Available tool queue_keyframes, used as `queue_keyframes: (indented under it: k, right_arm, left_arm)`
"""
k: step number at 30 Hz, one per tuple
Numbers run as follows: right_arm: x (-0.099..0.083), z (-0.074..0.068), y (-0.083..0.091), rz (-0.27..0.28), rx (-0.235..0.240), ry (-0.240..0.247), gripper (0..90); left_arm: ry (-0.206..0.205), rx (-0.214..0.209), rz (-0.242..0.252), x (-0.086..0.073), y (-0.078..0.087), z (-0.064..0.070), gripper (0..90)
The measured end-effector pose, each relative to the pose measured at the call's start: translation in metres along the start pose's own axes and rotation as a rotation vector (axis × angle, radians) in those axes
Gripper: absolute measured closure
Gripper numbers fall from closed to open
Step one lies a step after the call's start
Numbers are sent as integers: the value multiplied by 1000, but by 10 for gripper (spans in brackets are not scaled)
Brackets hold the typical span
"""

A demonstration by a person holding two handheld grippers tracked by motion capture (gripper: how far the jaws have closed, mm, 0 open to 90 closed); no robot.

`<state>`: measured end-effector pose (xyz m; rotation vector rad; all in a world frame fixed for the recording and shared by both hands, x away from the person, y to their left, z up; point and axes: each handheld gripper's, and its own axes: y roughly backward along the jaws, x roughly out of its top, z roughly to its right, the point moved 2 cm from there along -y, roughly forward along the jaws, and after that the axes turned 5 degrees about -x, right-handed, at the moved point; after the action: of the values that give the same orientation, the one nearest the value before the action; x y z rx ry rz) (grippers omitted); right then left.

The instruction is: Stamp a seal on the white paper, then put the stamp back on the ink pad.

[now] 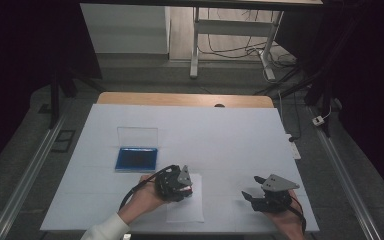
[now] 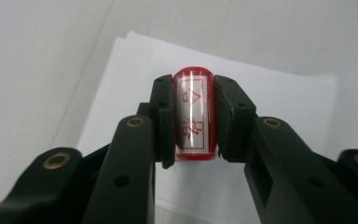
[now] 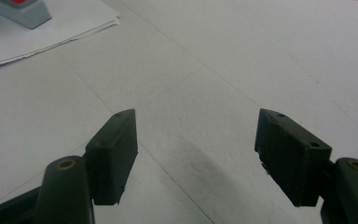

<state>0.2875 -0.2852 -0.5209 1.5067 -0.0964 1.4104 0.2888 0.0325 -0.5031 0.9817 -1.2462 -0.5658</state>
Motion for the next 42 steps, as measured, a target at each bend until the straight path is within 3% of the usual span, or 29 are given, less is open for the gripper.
queue_keyframes:
  k: [6,11,17,28,42]
  right_arm:
    - [0,1,1,7,0,1,292]
    - [0,0,1,4,-3,5,292]
    - [0,0,2,6,-8,6,292]
    - [0,1,2,8,-7,2,292]
    - [0,0,1,4,-5,3,292]
  left_arm:
    - [5,27,60,3,14,0,704]
    - [25,14,136,4,31,-1,703]
    - [40,9,189,2,46,-4,702]
    - [88,7,254,-10,68,-18,702]
    - [155,54,294,-23,82,-33,701]
